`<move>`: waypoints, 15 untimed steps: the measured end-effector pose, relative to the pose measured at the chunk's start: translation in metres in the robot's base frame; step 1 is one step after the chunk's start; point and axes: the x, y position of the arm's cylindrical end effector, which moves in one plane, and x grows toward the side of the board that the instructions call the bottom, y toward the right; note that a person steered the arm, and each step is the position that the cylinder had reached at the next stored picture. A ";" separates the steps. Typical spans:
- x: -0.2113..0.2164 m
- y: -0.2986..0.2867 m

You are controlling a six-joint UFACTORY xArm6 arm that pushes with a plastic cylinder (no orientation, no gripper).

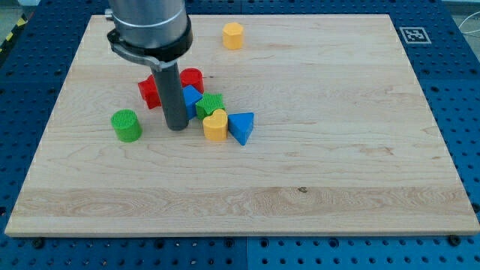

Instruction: Push green circle towards center left

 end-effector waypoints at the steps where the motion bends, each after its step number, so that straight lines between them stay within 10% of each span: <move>1: 0.011 -0.001; 8: 0.052 -0.022; 15: -0.016 -0.079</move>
